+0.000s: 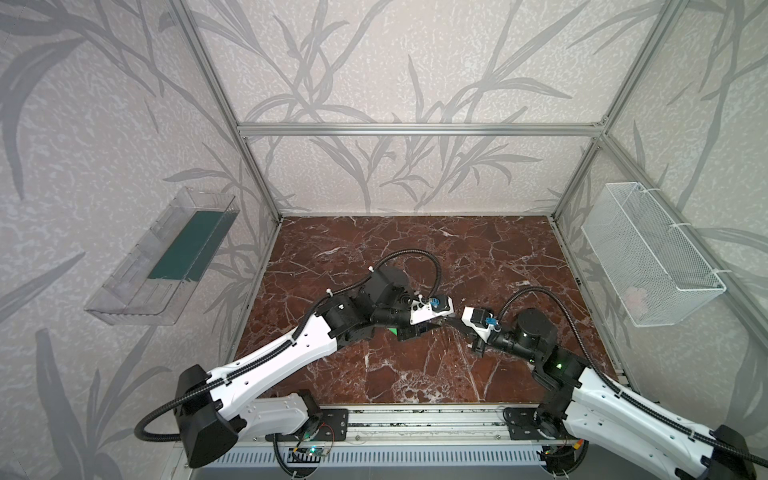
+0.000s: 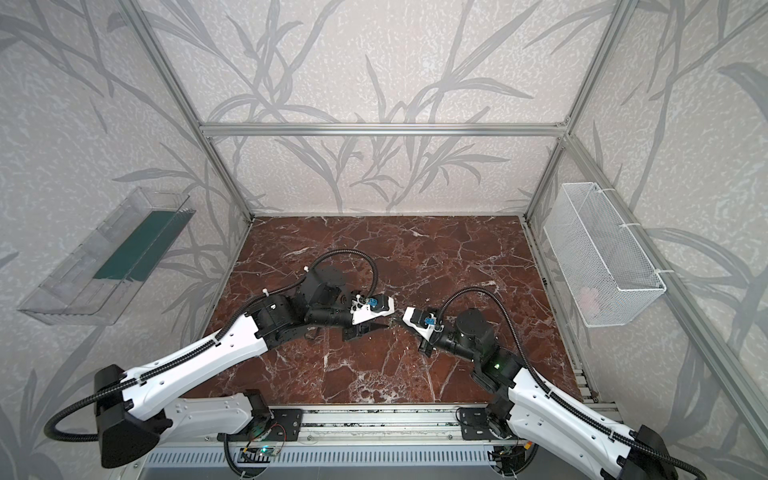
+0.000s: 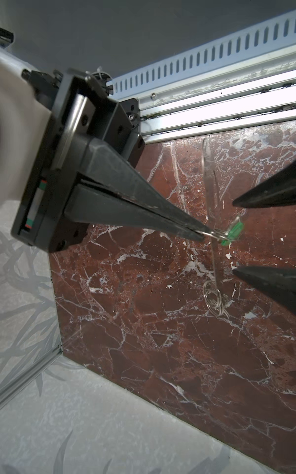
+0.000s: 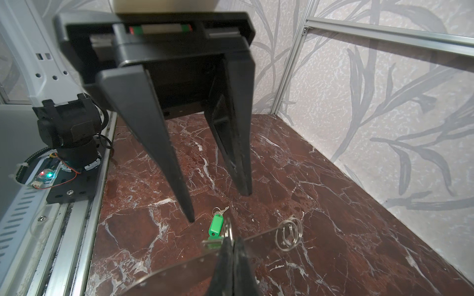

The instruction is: Put the keys on the keyring

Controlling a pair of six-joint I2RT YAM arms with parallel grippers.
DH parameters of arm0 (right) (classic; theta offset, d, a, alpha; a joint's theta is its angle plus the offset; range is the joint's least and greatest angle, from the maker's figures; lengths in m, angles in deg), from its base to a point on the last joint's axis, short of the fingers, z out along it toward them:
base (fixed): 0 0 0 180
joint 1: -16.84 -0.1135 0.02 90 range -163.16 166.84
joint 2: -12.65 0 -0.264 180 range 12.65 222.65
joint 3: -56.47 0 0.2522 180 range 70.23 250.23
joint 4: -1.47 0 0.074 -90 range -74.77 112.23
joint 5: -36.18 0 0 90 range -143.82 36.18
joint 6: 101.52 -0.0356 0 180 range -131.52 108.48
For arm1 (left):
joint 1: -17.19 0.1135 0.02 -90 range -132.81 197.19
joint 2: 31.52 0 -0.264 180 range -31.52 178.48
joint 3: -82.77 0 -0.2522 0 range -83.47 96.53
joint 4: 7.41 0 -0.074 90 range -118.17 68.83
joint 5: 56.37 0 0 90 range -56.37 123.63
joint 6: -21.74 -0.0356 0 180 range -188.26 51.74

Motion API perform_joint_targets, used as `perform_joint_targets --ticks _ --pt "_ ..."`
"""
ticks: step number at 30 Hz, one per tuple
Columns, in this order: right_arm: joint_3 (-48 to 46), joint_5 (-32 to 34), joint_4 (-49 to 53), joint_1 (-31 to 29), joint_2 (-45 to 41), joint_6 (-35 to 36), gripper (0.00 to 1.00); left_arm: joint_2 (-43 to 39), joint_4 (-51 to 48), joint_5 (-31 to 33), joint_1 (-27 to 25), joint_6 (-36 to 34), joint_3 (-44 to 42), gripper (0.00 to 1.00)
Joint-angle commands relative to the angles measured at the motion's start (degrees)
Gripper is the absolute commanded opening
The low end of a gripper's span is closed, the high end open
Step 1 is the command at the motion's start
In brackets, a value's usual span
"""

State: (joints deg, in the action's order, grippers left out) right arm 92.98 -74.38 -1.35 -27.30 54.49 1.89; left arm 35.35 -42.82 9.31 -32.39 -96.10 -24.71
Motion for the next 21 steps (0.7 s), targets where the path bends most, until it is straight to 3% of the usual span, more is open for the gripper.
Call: perform_joint_targets --ticks 1,10,21 --pt "-1.0 0.7 -7.6 -0.1 -0.7 -3.3 0.00 -3.0 10.0 0.7 0.8 6.4 -3.2 0.40" --pt "-2.1 -0.3 -14.4 -0.1 1.0 -5.8 0.00 -5.4 22.9 -2.6 0.9 15.5 -11.6 0.34" --pt "-2.8 -2.6 -16.4 -0.1 1.6 -6.2 0.00 -4.6 29.9 -4.7 0.9 17.8 -14.6 0.27"
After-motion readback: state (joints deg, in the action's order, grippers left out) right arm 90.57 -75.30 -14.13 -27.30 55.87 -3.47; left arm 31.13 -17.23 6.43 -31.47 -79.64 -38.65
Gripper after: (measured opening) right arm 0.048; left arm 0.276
